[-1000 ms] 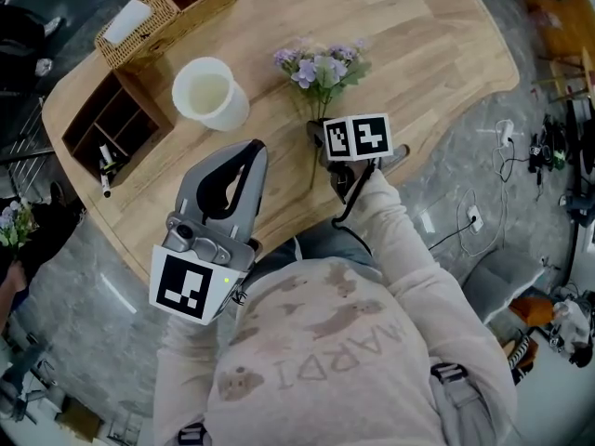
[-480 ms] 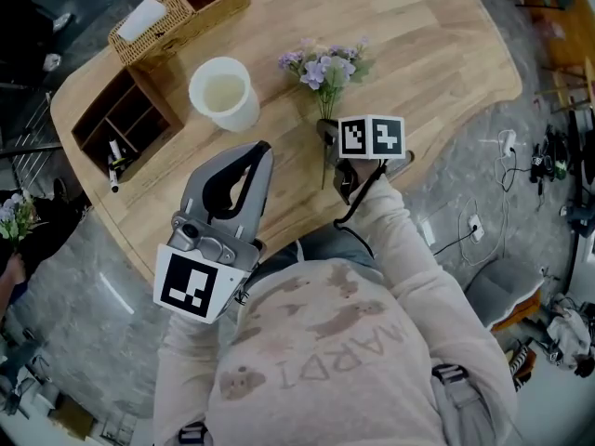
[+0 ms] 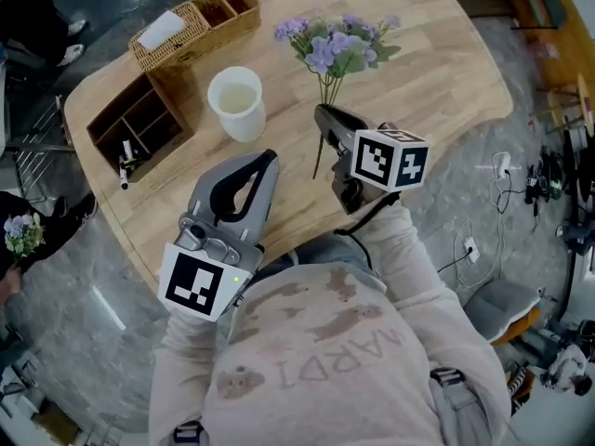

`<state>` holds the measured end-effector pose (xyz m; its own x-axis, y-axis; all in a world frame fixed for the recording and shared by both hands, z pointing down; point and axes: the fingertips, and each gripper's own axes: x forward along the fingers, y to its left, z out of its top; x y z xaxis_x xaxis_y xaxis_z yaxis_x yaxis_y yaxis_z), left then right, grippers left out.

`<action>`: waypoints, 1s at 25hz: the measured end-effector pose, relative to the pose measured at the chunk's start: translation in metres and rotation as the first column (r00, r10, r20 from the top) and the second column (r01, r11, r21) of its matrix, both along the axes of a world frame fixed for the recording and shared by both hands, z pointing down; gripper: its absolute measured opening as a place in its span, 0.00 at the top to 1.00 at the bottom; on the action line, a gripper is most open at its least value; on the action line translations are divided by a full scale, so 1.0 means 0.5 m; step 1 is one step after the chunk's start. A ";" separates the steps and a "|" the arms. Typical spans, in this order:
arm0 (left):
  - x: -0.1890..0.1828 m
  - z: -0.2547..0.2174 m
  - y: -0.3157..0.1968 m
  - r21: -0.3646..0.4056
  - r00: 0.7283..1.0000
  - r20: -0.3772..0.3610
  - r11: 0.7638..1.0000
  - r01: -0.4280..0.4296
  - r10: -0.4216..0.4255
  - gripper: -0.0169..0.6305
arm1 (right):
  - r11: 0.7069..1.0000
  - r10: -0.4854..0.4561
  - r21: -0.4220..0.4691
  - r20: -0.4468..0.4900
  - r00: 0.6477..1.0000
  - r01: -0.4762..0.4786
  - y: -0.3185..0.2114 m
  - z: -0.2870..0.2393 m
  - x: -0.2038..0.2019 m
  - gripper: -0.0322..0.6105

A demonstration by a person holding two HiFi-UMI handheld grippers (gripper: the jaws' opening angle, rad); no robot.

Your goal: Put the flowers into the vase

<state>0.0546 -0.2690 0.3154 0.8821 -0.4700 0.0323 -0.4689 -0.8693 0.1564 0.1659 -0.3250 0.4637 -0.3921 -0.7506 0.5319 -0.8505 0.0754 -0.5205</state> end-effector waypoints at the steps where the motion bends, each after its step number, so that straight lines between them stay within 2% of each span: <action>1: -0.002 -0.005 0.002 0.009 1.000 -0.002 1.000 0.005 -0.005 0.97 | 0.999 -0.013 0.045 -0.010 1.000 0.013 -0.007 -0.027 -0.007 0.89; 5: -0.017 -0.020 0.008 0.033 0.999 -0.007 0.999 0.031 -0.031 0.97 | 0.976 -0.058 0.205 -0.056 0.997 0.068 -0.030 -0.127 -0.035 0.89; 9: -0.039 -0.031 0.012 0.045 0.998 -0.008 0.997 0.065 -0.065 0.97 | 0.932 -0.095 0.339 -0.122 0.988 0.131 -0.048 -0.216 -0.068 0.89; 14: -0.071 -0.042 0.009 0.053 0.993 -0.012 0.991 0.121 -0.120 0.97 | 0.857 -0.135 0.475 -0.170 0.976 0.201 -0.078 -0.320 -0.114 0.89; 18: -0.095 -0.049 0.006 0.066 0.986 -0.012 0.984 0.165 -0.164 0.97 | 0.784 -0.163 0.569 -0.199 0.966 0.249 -0.098 -0.397 -0.151 0.89; 22: -0.116 -0.054 0.004 0.069 0.979 -0.013 0.976 0.205 -0.204 0.97 | 0.713 -0.181 0.639 -0.229 0.956 0.288 -0.114 -0.452 -0.188 0.89; 25: -0.129 -0.055 0.004 0.070 0.972 -0.012 0.970 0.234 -0.234 0.97 | 0.679 -0.189 0.662 -0.261 0.947 0.318 -0.126 -0.455 -0.213 0.89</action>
